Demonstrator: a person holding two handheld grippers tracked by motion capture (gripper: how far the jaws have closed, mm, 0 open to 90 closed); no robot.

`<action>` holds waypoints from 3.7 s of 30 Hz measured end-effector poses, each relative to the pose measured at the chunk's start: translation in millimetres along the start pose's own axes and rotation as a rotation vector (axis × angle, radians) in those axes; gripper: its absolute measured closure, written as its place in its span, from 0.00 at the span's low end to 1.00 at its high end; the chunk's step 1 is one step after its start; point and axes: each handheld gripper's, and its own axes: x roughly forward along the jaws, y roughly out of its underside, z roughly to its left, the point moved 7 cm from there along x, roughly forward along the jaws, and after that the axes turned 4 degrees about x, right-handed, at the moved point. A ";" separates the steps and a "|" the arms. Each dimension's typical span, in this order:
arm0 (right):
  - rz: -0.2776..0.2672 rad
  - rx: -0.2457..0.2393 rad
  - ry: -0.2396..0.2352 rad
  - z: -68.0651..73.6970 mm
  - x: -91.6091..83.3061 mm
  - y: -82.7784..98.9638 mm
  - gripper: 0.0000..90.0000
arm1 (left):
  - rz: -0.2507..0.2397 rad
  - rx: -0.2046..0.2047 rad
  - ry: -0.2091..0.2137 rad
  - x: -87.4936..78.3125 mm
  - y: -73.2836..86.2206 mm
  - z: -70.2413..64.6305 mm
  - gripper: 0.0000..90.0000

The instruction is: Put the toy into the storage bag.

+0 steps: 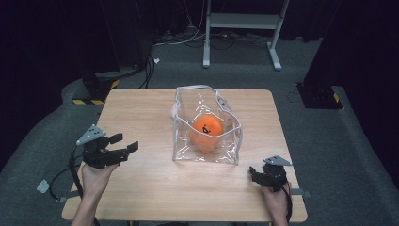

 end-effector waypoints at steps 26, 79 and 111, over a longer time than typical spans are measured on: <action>0.000 0.001 0.000 0.0 0.0 -0.1 0.29 | 0.042 -0.048 -0.013 10.6 29.5 13.1 0.26; 0.000 0.000 0.000 0.0 0.0 0.0 0.29 | 0.071 0.007 -0.143 26.0 79.0 49.2 0.27; 0.000 0.002 0.002 0.0 0.1 -0.1 0.29 | 0.065 0.024 -0.204 46.8 101.3 73.7 0.26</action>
